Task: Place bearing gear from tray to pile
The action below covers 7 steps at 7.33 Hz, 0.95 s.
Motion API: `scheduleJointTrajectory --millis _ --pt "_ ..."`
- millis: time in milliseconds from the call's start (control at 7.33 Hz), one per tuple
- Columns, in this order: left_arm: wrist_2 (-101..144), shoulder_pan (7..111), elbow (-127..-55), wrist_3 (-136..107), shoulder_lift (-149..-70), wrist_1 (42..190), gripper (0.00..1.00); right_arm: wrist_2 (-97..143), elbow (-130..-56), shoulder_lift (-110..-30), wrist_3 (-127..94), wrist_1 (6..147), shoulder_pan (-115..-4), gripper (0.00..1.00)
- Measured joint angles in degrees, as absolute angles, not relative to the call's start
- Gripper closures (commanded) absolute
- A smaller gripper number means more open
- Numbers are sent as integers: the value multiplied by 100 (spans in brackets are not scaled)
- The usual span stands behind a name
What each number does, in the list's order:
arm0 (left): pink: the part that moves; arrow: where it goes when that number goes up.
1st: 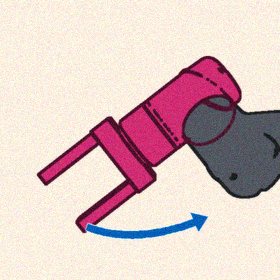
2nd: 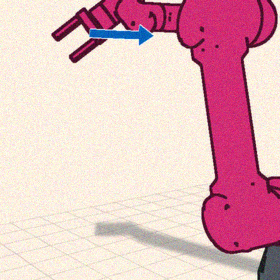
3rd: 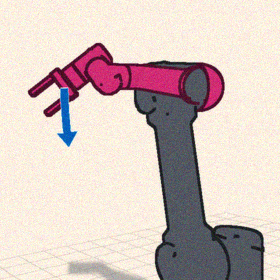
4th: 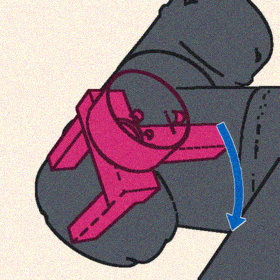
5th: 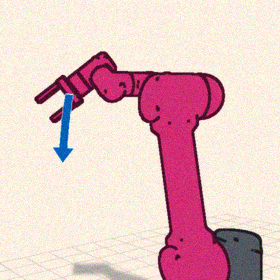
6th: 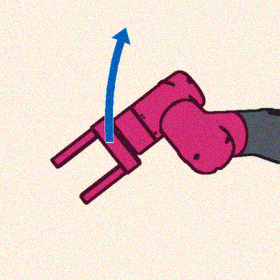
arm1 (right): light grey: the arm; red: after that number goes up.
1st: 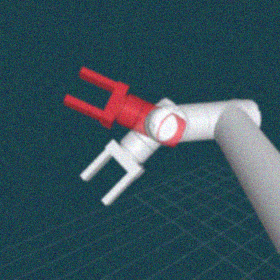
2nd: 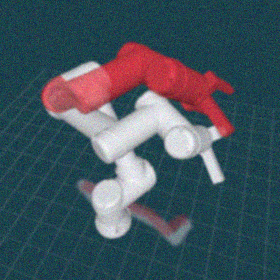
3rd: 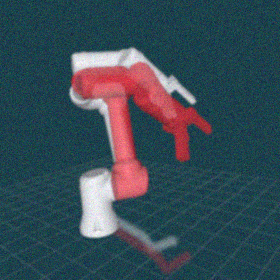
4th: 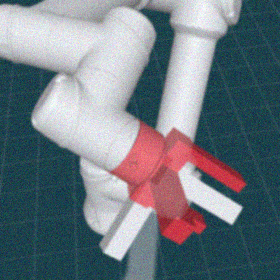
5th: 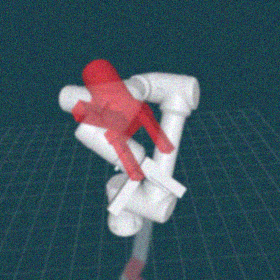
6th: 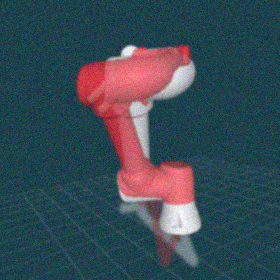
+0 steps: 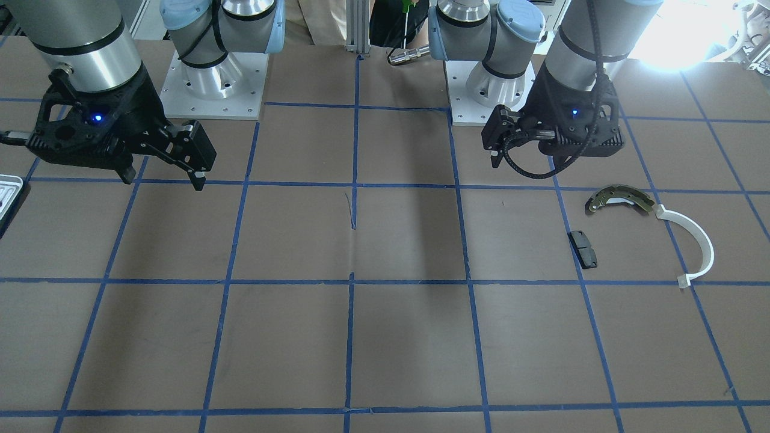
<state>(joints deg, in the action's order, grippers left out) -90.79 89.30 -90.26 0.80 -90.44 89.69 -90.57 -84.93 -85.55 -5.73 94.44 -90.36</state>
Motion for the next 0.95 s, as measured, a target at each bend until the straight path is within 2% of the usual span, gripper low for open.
scheduleJointTrajectory --millis 682,955 --pt "-9078 8930 -9026 79 -9044 8968 0 -9064 -8404 -8546 -566 9431 -8966 0" --pt "-9079 8930 -9021 79 -9045 8966 0 -9077 -8307 -8605 -114 9373 -8477 0"
